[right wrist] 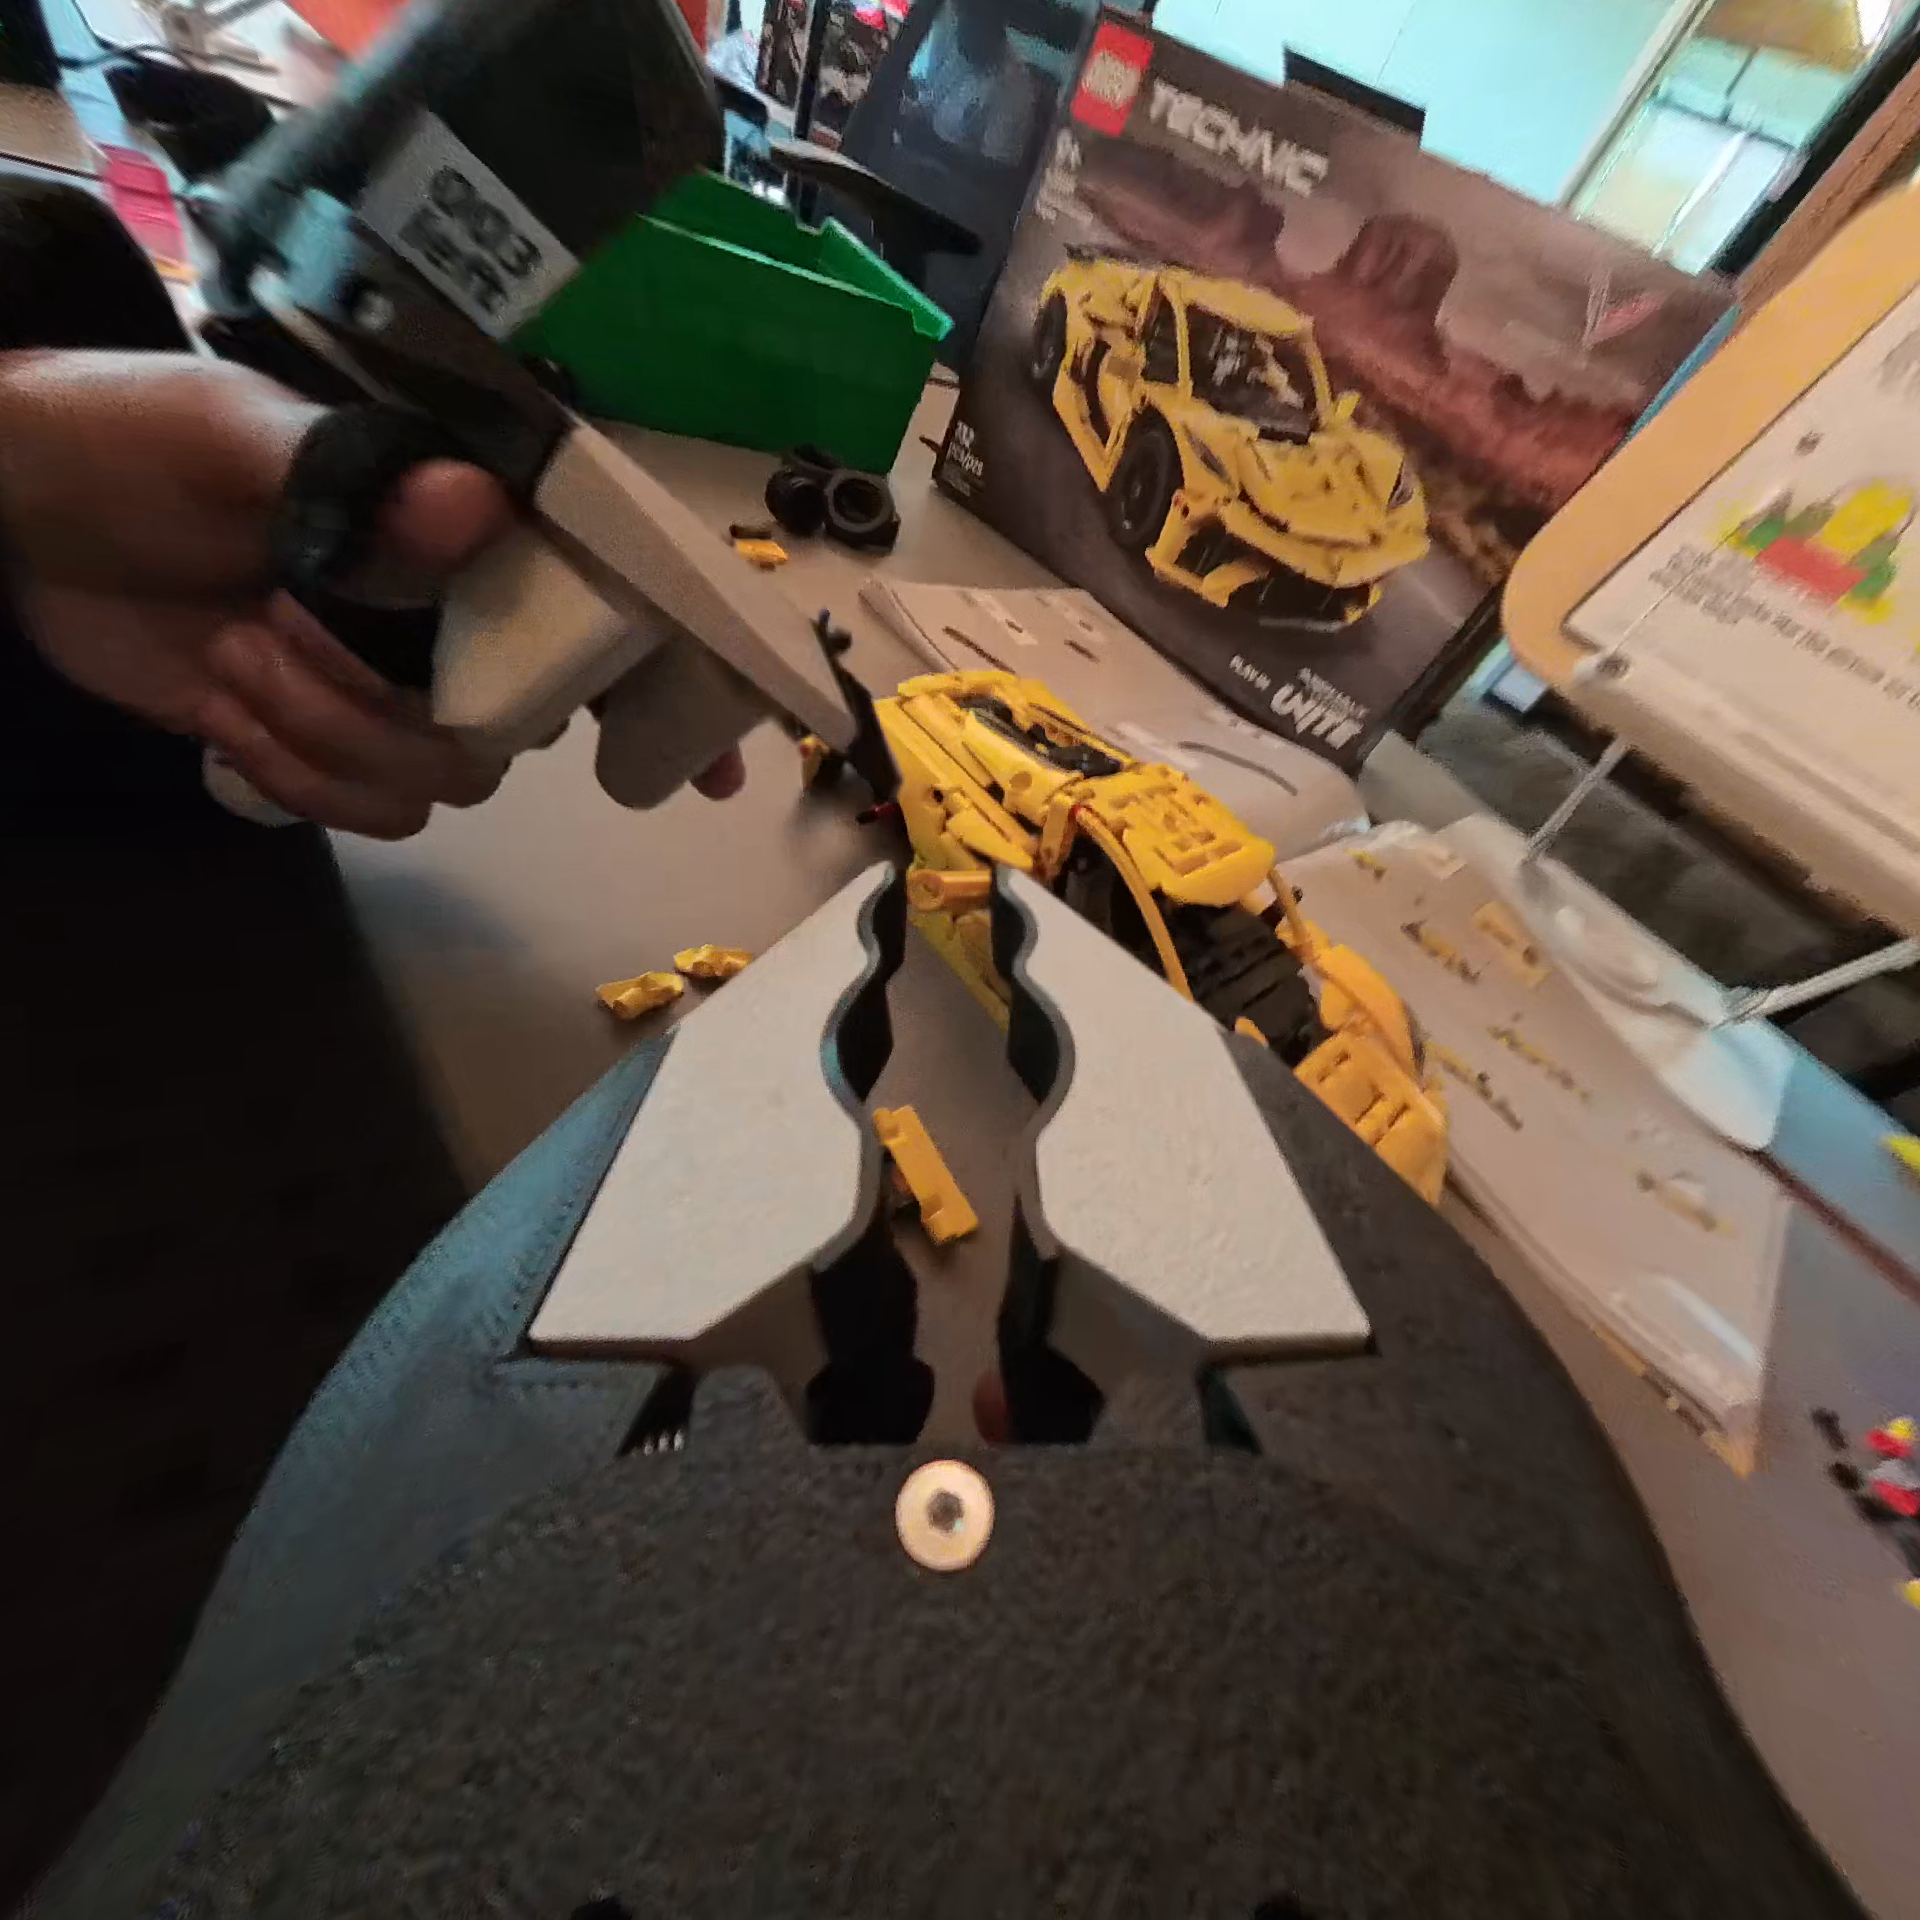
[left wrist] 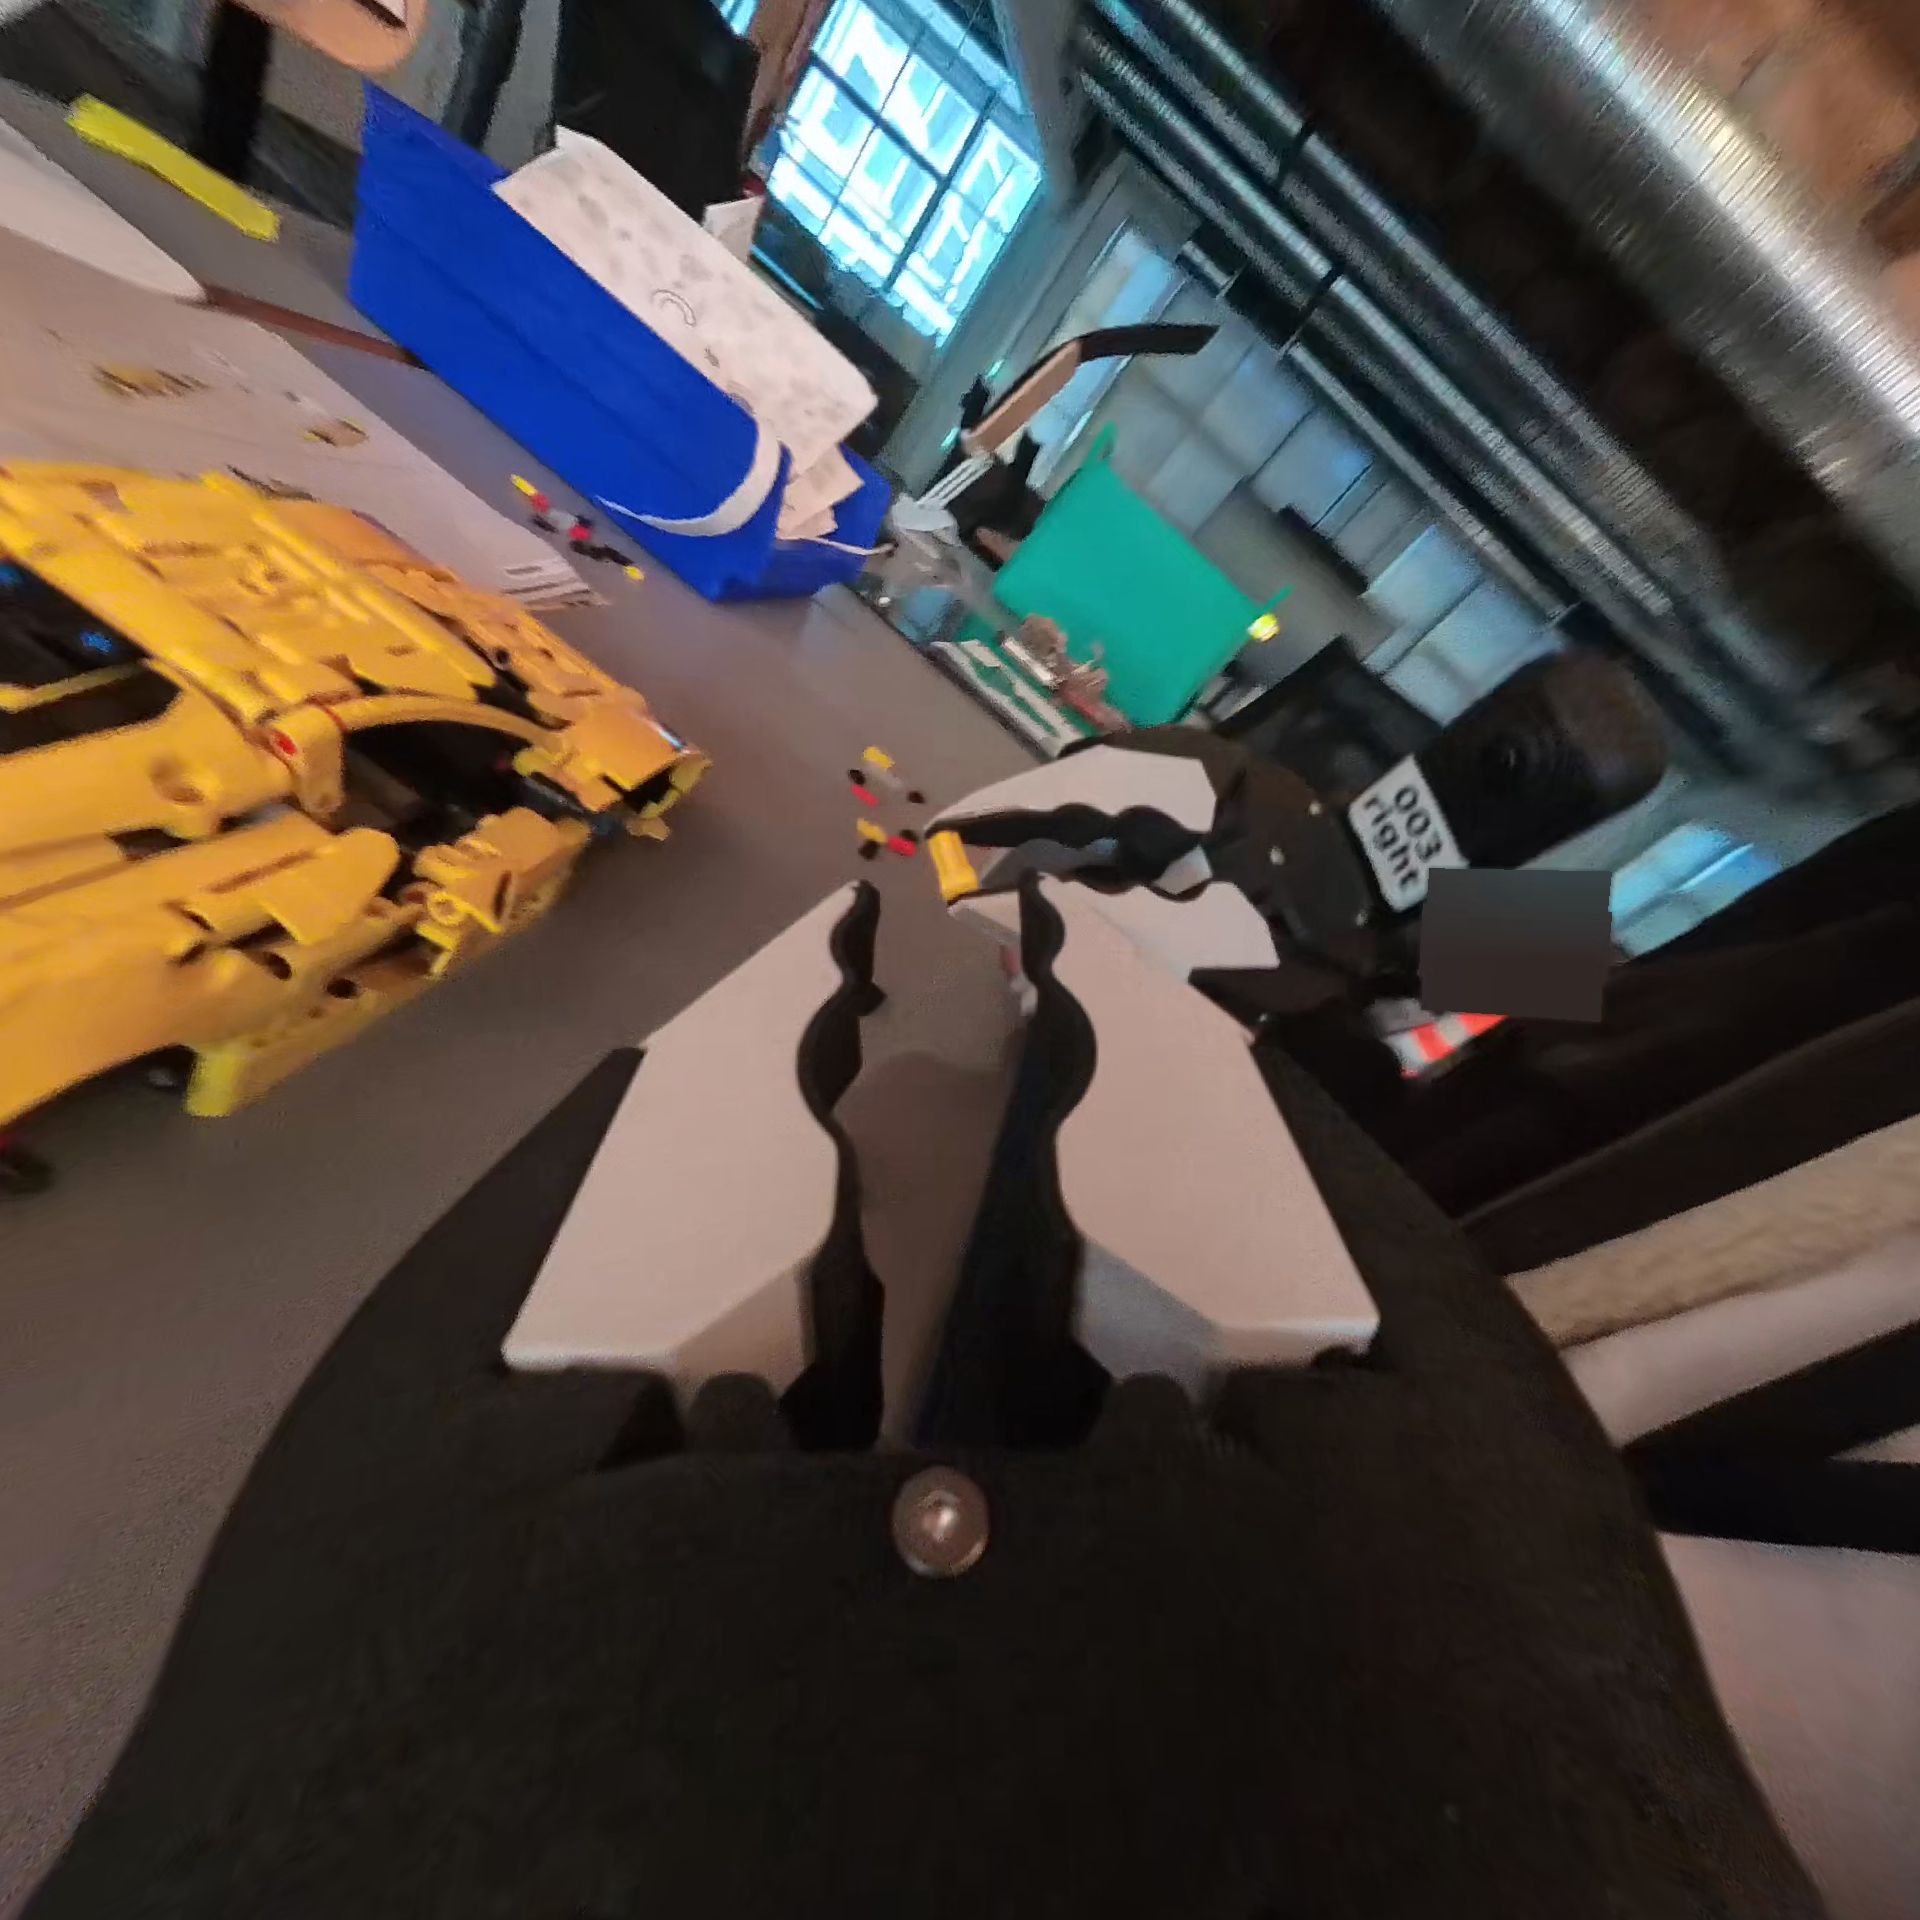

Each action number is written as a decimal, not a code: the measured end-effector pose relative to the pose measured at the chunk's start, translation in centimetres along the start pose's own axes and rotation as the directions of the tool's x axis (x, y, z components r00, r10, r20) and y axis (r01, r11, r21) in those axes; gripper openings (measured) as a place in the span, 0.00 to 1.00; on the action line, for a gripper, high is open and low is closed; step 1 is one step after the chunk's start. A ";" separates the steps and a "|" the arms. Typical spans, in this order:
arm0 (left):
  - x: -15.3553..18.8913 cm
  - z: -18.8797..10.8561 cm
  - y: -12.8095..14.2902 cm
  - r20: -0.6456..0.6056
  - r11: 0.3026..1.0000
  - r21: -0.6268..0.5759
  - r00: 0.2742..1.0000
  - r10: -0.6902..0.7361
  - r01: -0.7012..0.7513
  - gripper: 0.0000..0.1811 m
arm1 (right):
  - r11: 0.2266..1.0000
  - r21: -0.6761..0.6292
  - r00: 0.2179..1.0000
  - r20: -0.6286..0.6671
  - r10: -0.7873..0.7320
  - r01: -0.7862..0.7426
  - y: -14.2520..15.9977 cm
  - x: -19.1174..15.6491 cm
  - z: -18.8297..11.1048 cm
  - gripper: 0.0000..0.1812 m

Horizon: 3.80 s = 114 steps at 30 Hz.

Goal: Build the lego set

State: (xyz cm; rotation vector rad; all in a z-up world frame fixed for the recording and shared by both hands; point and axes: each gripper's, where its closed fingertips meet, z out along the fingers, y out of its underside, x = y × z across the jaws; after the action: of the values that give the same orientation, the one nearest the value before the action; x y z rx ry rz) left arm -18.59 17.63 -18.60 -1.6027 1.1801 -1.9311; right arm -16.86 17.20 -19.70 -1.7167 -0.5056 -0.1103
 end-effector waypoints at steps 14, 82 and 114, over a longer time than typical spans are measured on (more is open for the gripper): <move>1.9 0.8 1.8 -0.161 0.991 -0.105 0.982 -0.101 0.084 0.05 | 0.960 0.076 0.963 -0.041 -0.267 0.270 -1.7 -2.4 -0.2 0.09; 3.9 0.5 1.4 0.113 0.375 -0.058 0.367 0.923 -0.925 0.04 | 0.429 -0.247 0.134 0.716 0.685 -0.869 -4.1 -3.0 -2.5 0.14; -6.0 -6.1 -3.5 0.425 0.812 -0.153 0.704 0.569 -0.564 0.04 | 0.878 -0.389 0.820 0.572 -0.006 0.278 5.6 -3.6 3.3 0.13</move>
State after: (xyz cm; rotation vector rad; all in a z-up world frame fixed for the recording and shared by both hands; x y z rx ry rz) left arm -21.75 26.22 -19.60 -1.3609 1.2769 -1.0802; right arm -18.57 18.70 -26.77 -2.1796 -1.1244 0.1899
